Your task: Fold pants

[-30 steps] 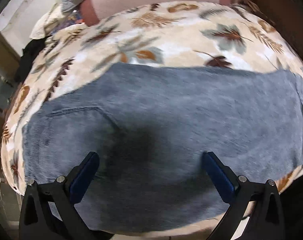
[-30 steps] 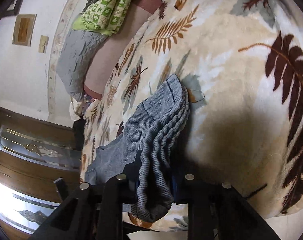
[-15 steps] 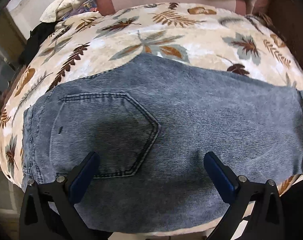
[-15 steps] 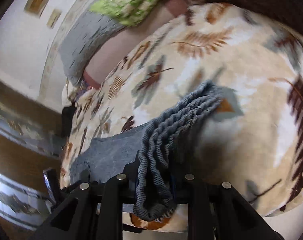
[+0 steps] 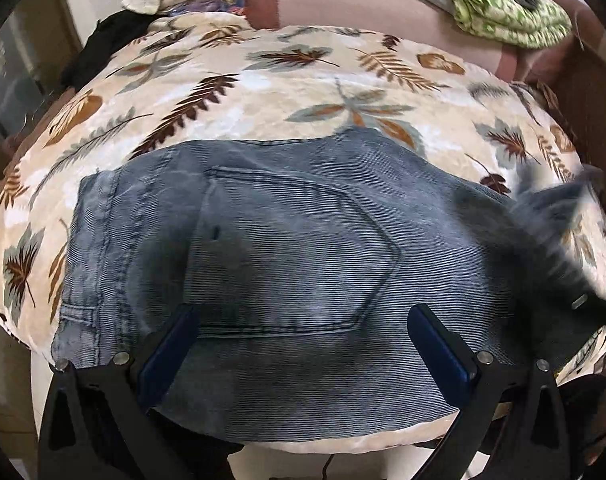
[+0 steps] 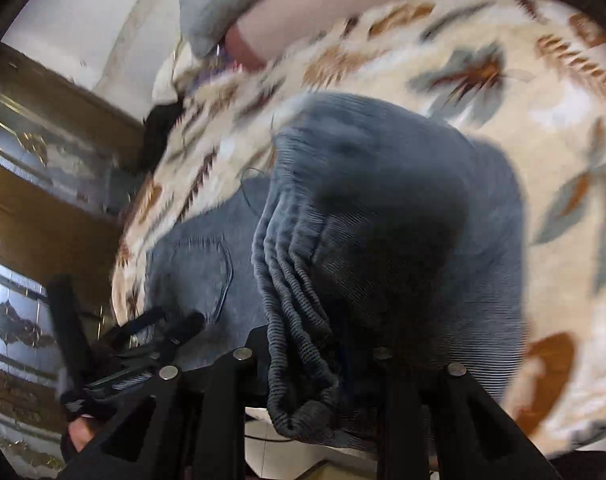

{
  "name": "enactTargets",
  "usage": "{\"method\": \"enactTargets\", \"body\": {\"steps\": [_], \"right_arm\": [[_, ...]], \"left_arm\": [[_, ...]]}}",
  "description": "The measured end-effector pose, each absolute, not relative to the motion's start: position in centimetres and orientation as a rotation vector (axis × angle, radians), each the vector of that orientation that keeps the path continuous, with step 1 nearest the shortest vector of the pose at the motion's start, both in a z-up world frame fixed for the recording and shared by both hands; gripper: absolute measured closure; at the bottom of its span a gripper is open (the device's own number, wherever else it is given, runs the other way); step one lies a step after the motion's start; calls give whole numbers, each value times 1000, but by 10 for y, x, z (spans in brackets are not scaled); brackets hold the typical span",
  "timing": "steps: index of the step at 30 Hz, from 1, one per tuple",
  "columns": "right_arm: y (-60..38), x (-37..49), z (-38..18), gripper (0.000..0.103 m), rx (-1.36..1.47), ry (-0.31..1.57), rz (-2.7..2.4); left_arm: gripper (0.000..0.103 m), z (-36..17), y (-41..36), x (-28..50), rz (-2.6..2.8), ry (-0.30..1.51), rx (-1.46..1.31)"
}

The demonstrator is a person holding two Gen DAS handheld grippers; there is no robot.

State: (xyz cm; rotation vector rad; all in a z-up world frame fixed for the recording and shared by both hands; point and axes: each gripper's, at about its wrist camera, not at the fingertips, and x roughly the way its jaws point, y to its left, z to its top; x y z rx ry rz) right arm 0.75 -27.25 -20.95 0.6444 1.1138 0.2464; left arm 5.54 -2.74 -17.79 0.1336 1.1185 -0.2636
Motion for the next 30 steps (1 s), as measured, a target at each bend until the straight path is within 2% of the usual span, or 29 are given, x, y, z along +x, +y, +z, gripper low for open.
{"method": "enactTargets", "body": {"steps": [2, 4, 7, 11, 12, 13, 14, 16, 19, 24, 30], "right_arm": [[-262, 13, -222, 51, 678, 1136, 297], [-263, 11, -223, 40, 724, 1099, 321], [-277, 1, -209, 33, 749, 1009, 341], [-301, -3, -188, 33, 749, 897, 269], [-309, -3, -187, 34, 740, 899, 251], [-314, 0, -188, 40, 725, 903, 220], [-320, 3, -191, 58, 709, 907, 188], [-322, 16, -200, 73, 656, 943, 125], [-322, 28, -210, 78, 591, 986, 86], [-320, 48, -237, 78, 572, 1045, 72], [-325, 47, -232, 78, 610, 1005, 85]], "left_arm": [[0, -178, -20, 57, -256, 1122, 123], [0, -178, -14, 57, -251, 1120, 116], [0, -176, -13, 56, -253, 1113, 113], [0, -170, -25, 50, -298, 1099, 103], [0, -169, -32, 47, -318, 1095, 109], [0, -167, -40, 43, -340, 1091, 119], [0, -167, -48, 39, -365, 1086, 133], [0, -166, -64, 31, -411, 1079, 163], [0, -172, -88, 23, -447, 1079, 224], [0, -201, -107, 17, -437, 1118, 361], [0, -210, -92, 23, -421, 1169, 284]]}}
